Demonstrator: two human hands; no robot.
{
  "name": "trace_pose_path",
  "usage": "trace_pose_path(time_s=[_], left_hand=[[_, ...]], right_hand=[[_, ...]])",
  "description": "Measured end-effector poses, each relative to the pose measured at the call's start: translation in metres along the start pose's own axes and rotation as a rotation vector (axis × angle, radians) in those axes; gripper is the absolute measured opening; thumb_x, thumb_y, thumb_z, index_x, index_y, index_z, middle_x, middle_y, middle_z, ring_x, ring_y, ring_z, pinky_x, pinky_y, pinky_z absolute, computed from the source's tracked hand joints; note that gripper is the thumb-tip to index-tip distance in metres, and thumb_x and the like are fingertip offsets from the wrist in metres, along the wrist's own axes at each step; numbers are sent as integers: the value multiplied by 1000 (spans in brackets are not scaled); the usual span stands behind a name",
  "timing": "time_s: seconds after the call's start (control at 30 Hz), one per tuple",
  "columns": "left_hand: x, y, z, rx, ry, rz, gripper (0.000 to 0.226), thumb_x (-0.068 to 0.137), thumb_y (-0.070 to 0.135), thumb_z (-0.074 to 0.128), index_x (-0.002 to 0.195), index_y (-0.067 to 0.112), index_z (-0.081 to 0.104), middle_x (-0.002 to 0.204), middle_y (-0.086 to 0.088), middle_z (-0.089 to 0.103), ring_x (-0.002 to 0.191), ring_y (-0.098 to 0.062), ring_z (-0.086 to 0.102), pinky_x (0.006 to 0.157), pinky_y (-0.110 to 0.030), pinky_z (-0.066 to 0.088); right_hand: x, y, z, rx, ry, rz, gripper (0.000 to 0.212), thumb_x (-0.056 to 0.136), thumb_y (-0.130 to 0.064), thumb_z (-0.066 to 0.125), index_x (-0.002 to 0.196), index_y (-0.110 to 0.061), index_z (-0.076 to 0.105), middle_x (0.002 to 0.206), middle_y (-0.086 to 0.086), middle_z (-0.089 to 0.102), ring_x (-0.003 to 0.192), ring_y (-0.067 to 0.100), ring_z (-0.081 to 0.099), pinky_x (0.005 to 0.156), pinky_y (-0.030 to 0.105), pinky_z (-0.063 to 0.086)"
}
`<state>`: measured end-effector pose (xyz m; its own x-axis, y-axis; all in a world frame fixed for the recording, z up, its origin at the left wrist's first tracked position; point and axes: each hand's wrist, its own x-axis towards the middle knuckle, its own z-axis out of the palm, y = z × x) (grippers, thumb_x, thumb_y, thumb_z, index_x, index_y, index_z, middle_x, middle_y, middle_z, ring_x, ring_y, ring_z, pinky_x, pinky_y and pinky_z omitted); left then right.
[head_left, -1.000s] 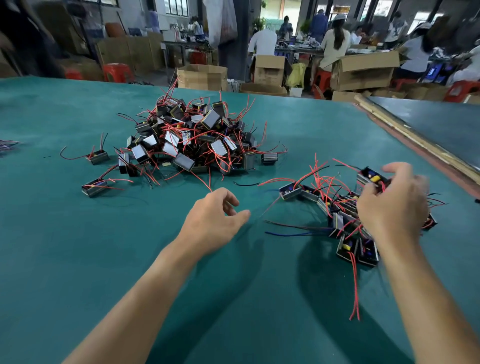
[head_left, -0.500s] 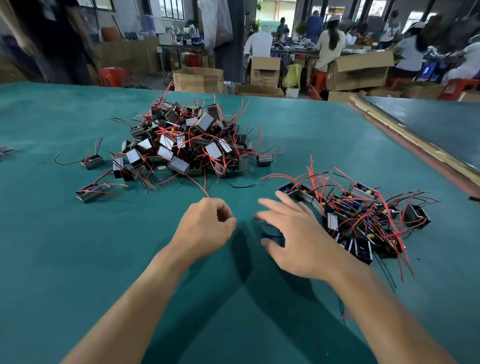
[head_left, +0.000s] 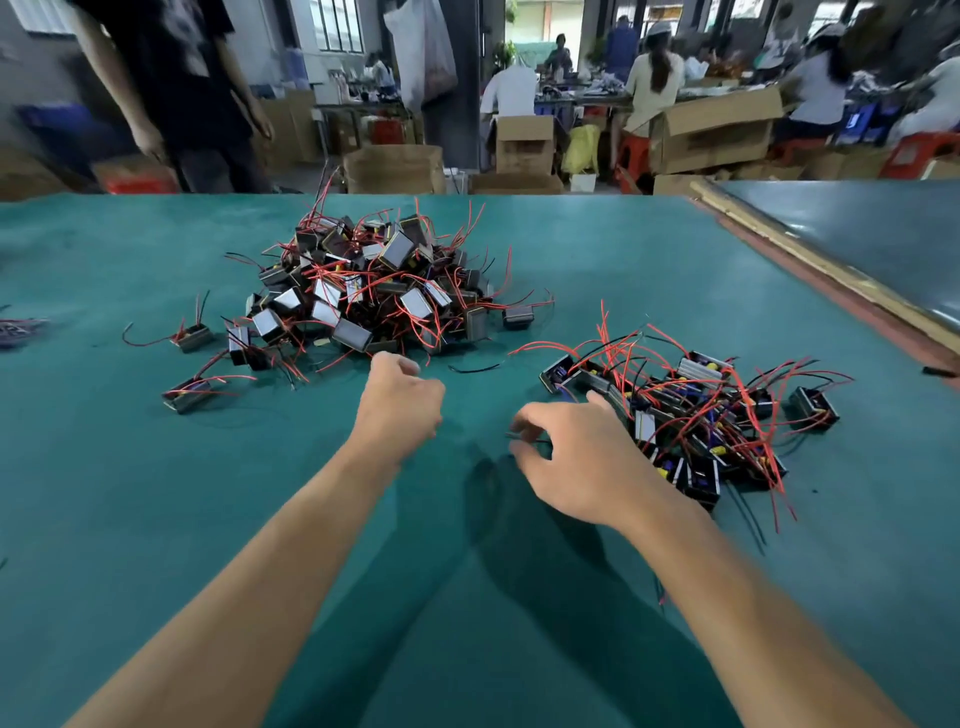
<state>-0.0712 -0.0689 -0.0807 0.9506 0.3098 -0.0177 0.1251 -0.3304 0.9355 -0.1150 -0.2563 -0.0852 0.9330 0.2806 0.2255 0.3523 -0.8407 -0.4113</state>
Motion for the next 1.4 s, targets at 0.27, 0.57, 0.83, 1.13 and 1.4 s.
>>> trace_pose_path(time_s=[0.27,0.57,0.83,1.13,1.4], left_hand=[[79,33,21,-199,-32,-216,43,93,26,56,121,-6,51,95,-18,57,57,-25,57,46,-29,50],[121,22,25,-82,101,-179,33,86,33,56,75,2,57,63,-12,61,42,-22,52,43,-25,46],[62,24,12,-289,-92,-176,21,89,25,54,73,11,55,44,2,51,31,-11,41,37,-15,39],[-19,14,-32,-472,-568,-136,34,95,37,42,83,9,58,52,-3,47,42,-16,42,42,-21,37],[-38,4,-18,133,-645,-51,39,99,34,45,73,10,62,54,-13,65,33,-19,49,36,-20,40]], right_hand=[[-5,-8,5,-30,-57,-20,23,94,-32,49,110,-24,64,99,-4,71,106,20,61,120,48,7],[-2,-7,4,-23,-103,-2,24,95,-25,44,108,-23,63,99,-1,72,103,24,61,120,45,10],[-1,-3,5,77,-33,-7,18,92,-22,50,98,-24,67,81,-6,72,74,17,57,117,44,22],[-1,-3,-1,185,32,9,25,94,-26,56,118,-22,62,75,-8,70,80,17,62,99,31,37],[-2,0,1,139,-93,-36,30,87,-31,64,117,-31,61,93,-6,73,92,22,65,87,33,48]])
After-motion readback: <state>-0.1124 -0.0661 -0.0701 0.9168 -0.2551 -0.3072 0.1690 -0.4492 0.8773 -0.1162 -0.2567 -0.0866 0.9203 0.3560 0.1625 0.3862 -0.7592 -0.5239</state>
